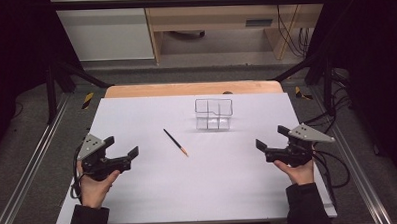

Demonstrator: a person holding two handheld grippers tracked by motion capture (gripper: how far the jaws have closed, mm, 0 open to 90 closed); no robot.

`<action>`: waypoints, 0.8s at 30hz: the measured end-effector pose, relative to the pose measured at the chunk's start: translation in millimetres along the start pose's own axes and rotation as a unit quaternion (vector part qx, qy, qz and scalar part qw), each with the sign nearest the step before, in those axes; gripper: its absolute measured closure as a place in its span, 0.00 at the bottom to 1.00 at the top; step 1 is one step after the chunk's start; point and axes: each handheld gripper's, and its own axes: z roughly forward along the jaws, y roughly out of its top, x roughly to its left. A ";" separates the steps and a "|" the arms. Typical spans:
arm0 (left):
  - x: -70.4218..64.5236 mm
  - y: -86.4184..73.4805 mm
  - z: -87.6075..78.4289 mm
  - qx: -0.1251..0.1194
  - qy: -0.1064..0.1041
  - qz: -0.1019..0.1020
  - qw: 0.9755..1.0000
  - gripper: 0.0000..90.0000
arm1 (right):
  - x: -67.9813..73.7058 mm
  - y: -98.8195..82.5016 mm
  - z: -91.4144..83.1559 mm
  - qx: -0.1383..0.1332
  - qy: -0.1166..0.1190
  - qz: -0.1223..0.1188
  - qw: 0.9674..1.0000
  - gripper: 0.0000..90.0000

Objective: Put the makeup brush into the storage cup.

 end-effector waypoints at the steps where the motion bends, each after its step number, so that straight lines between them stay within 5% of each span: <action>1: -1.1 -0.1 0.3 0.000 0.000 0.001 1.000 0.05 | -1.6 -0.6 -1.0 -0.001 -0.002 0.003 1.000 0.07; 24: -33.3 -6.4 26.8 0.028 0.011 0.016 0.999 0.08 | 2.3 -9.6 0.7 0.021 -0.002 -0.002 1.000 0.07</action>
